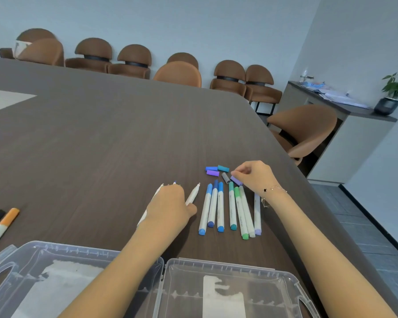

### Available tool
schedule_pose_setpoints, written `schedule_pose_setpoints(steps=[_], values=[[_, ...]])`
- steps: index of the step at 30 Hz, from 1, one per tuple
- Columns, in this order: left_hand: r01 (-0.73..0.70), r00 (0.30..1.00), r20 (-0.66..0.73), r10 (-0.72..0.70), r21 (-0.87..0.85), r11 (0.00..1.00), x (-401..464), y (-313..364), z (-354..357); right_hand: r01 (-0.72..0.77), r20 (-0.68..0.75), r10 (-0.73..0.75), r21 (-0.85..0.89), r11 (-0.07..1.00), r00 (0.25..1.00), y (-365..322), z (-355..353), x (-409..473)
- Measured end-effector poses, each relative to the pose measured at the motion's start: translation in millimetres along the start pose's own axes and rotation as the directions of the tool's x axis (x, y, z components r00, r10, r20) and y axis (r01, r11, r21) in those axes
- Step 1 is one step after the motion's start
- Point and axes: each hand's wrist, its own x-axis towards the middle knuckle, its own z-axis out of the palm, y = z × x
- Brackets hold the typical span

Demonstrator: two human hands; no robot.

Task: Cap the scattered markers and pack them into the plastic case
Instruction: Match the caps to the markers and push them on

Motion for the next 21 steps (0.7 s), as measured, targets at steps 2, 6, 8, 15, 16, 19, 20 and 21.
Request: schedule_pose_setpoints(steps=[2, 6, 8, 15, 16, 19, 20, 21], values=[[0.019, 0.998, 0.062, -0.011, -0.127, 0.992, 0.7, 1.1, -3.8, 0.019, 0.053, -0.017, -0.037, 0.999, 0.998, 0.4, 0.9, -0.5], [0.006, 0.994, 0.102, 0.029, -0.323, 0.946, -0.2, 3.5, -18.3, -0.003, 0.051, 0.006, -0.059, 0.998, 0.999, 1.9, 2.9, -0.9], [-0.009, 0.989, 0.130, 0.069, -0.416, 0.909, -1.5, 4.1, -22.2, 0.034, -0.015, -0.033, 0.046, 0.998, 0.999, -3.0, 2.2, -4.2], [-0.024, 0.971, 0.173, 0.168, -0.622, 0.783, -5.0, 9.7, -21.0, -0.021, 0.109, -0.103, 0.780, 0.625, 0.989, -47.5, -2.5, -33.6], [-0.031, 0.971, 0.169, 0.170, -0.614, 0.789, -4.5, 9.8, -21.1, -0.042, 0.126, -0.105, 0.811, 0.583, 0.986, -51.7, -1.8, -36.7], [-0.031, 0.968, 0.181, 0.173, -0.600, 0.799, -3.3, 9.7, -22.7, -0.082, 0.150, -0.107, 0.874, 0.478, 0.983, -54.8, 2.6, -40.6], [-0.029, 0.967, 0.187, 0.172, -0.593, 0.804, -3.1, 9.6, -23.7, -0.083, 0.140, -0.092, 0.885, 0.458, 0.986, -55.1, 4.0, -40.9], [-0.028, 0.966, 0.193, 0.173, -0.584, 0.811, -2.8, 9.3, -24.7, -0.084, 0.127, -0.071, 0.894, 0.440, 0.989, -55.4, 5.4, -40.8]])
